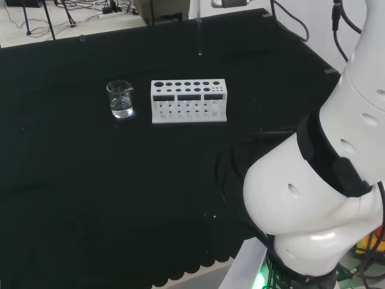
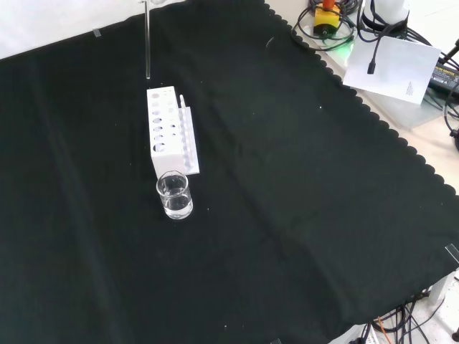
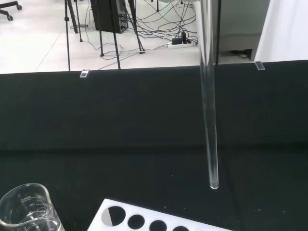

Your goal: Stir in the beaker to the left of the white test tube rack with the glass rod.

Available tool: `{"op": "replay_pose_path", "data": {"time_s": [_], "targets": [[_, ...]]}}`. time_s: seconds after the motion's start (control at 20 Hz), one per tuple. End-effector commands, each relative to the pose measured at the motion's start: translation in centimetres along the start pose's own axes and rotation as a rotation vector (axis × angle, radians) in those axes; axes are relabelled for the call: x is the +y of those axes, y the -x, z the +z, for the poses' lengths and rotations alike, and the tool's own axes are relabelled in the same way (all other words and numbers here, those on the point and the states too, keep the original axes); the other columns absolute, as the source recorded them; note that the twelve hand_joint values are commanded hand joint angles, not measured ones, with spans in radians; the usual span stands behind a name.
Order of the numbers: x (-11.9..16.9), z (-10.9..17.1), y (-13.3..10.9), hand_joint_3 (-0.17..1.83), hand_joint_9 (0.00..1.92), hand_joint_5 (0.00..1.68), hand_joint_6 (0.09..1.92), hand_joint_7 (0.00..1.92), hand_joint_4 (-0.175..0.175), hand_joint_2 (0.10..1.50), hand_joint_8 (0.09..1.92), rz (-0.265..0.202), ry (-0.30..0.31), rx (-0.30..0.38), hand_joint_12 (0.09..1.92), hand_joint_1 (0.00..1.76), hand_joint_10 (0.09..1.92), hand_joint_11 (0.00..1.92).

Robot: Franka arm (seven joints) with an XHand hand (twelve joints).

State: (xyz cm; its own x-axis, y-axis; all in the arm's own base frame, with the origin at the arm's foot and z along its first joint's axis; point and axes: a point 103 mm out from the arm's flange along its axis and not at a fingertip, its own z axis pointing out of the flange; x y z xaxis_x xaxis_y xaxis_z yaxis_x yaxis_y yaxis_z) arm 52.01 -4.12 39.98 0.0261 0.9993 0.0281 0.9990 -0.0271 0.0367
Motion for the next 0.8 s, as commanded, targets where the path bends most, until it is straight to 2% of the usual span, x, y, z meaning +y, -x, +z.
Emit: {"op": "replay_pose_path", "data": {"time_s": [0.05, 0.2, 0.4, 0.6, 0.8], "targets": [[0.5, 0.5, -1.0, -0.02, 1.49, 1.05, 0.60, 0.98, -0.175, 1.08, 1.33, -0.008, -0.010, -0.015, 1.04, 1.47, 1.08, 0.99], [0.9, 0.5, -1.5, -0.02, 1.49, 1.05, 0.59, 0.98, -0.175, 1.08, 1.33, -0.016, -0.010, -0.004, 1.04, 1.47, 1.07, 0.99], [2.0, 0.2, -3.1, -0.02, 1.49, 1.05, 0.59, 0.98, -0.175, 1.08, 1.34, -0.048, -0.013, 0.005, 1.04, 1.47, 1.07, 0.99], [2.8, -0.4, -5.5, -0.01, 1.49, 1.05, 0.59, 0.98, -0.175, 1.08, 1.34, -0.103, -0.009, 0.022, 1.05, 1.47, 1.07, 0.99], [3.1, -0.6, -9.3, -0.01, 1.49, 1.05, 0.59, 0.98, -0.175, 1.08, 1.34, -0.178, -0.009, 0.040, 1.05, 1.47, 1.07, 0.98]]}}
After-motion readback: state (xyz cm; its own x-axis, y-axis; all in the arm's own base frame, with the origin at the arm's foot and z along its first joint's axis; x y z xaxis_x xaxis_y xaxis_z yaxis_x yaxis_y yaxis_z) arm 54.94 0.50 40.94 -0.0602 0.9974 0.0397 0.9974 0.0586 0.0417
